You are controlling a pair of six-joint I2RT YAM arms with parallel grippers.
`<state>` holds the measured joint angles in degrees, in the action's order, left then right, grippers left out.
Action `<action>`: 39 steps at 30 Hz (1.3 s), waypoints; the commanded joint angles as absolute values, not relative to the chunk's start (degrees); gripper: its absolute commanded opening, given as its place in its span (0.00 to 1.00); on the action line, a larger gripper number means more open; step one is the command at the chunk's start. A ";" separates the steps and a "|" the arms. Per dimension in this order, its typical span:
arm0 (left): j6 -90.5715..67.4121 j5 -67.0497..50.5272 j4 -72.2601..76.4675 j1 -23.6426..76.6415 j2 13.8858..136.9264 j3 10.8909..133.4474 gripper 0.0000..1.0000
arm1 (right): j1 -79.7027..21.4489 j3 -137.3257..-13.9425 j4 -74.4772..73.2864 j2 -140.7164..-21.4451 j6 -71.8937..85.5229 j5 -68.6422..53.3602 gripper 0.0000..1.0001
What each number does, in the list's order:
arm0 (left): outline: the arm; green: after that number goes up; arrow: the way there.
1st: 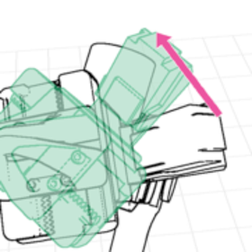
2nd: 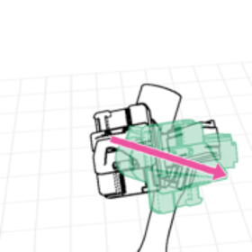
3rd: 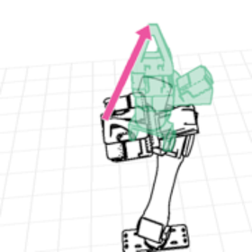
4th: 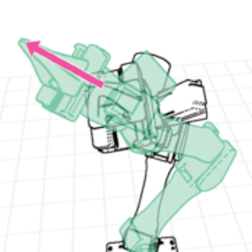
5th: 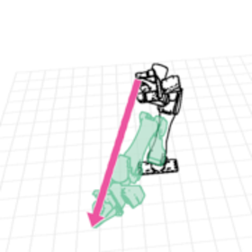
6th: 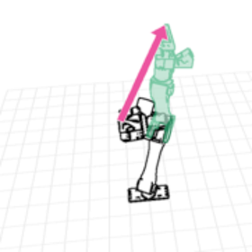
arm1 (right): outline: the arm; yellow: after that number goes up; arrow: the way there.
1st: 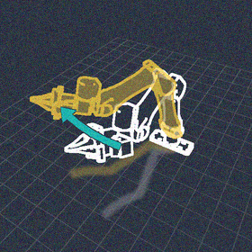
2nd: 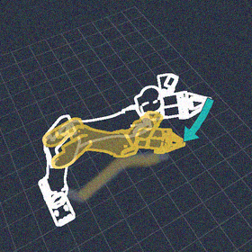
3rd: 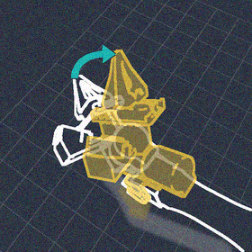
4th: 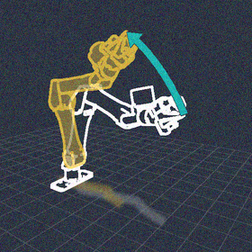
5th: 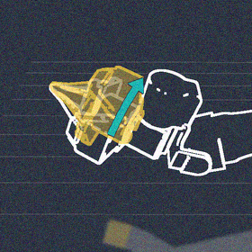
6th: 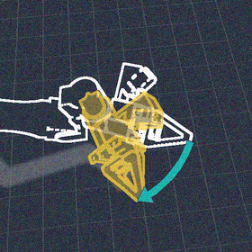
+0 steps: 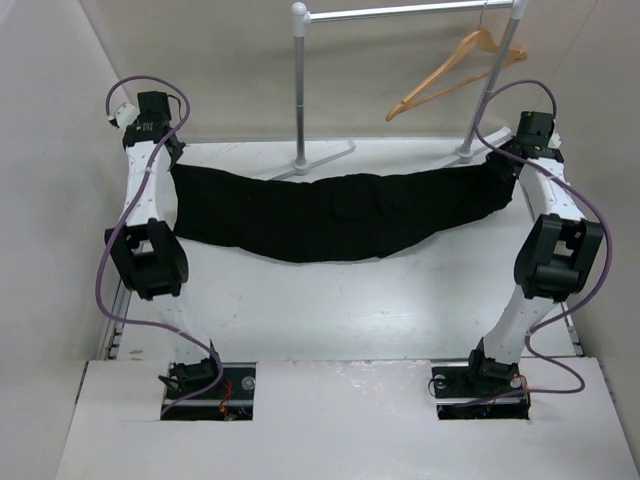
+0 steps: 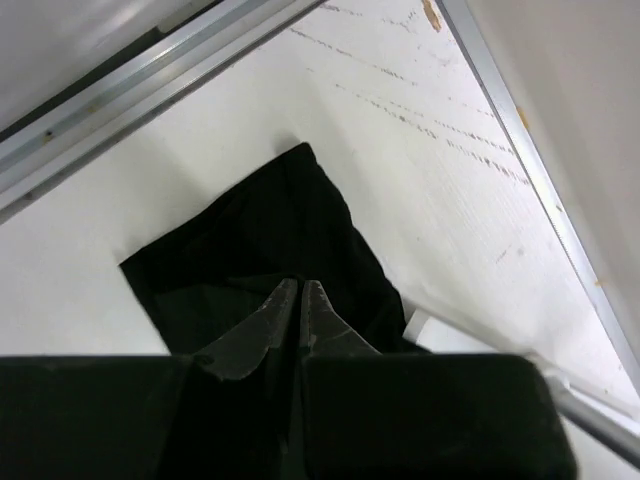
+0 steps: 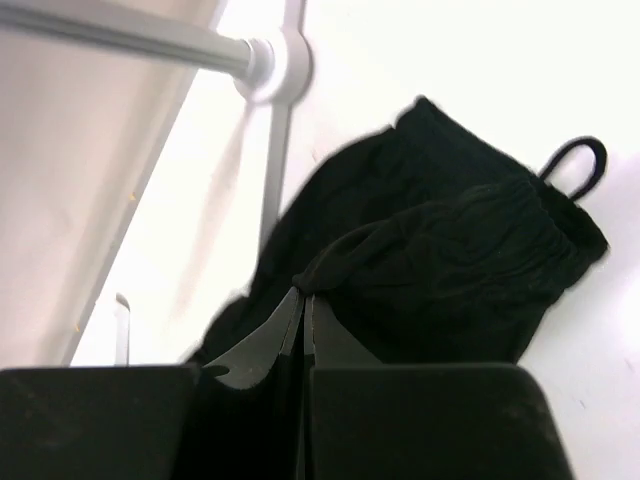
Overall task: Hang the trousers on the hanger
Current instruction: Fold the trousers at the center of the board.
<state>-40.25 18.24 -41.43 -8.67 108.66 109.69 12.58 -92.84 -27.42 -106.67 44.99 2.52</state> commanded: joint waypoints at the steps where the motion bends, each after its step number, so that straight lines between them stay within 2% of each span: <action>1: -41.31 19.34 -43.76 -10.15 114.68 115.91 0.00 | 13.05 -100.27 -29.52 -110.82 45.35 2.11 0.03; 8: -40.35 19.16 -45.18 -12.61 124.35 123.04 0.00 | 13.93 -109.49 -30.76 -120.48 46.40 0.36 0.02; 15: -38.68 20.56 -37.10 -12.70 130.25 125.24 0.00 | 13.49 -119.44 -31.99 -129.46 47.20 -0.71 0.03; 16: -38.24 20.57 -36.48 -12.61 131.04 125.42 0.02 | 13.23 -119.88 -31.99 -129.98 47.55 -0.53 0.03; 17: -38.06 19.96 -35.95 -12.61 131.65 125.51 0.08 | 12.79 -120.06 -31.99 -130.25 47.98 -0.35 0.06; 19: -36.49 18.03 -34.02 -12.61 131.66 124.90 0.24 | 12.09 -119.62 -31.38 -130.25 48.60 0.00 0.19; 22: -34.98 17.14 -31.56 -12.44 127.02 119.99 0.48 | 10.95 -119.18 -30.94 -128.24 47.90 0.70 0.47; 24: -34.72 17.58 -32.17 -12.70 122.37 115.08 0.54 | 10.59 -117.34 -30.15 -125.17 47.11 0.79 0.56; 26: -35.59 18.36 -31.47 -13.49 115.61 106.22 0.54 | 10.24 -113.93 -29.01 -120.78 46.06 1.23 0.59; 30: -38.32 15.40 -26.82 -13.23 103.21 86.62 0.53 | 9.36 -102.86 -24.62 -111.56 45.61 3.16 0.58; 32: -40.33 12.58 -24.97 -11.92 99.86 79.57 0.52 | 8.75 -96.45 -21.64 -107.33 46.31 3.08 0.48; 34: -41.22 9.16 -22.60 -11.12 98.79 75.25 0.53 | 7.96 -91.43 -19.52 -103.99 47.37 2.64 0.21; 35: -41.39 7.49 -21.54 -10.95 98.96 74.28 0.53 | 7.35 -89.49 -18.90 -102.76 47.55 2.03 0.15; 37: -41.66 5.37 -20.05 -10.94 99.92 73.48 0.54 | 6.29 -86.50 -18.02 -100.91 47.81 0.27 0.12; 39: -41.49 4.57 -19.60 -10.94 101.94 74.35 0.54 | 4.89 -83.42 -16.97 -98.97 47.81 -0.79 0.14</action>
<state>-40.25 8.54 -23.88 -11.05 100.03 74.67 6.90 -87.20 -21.45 -100.47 47.35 1.04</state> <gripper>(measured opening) 0.535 0.130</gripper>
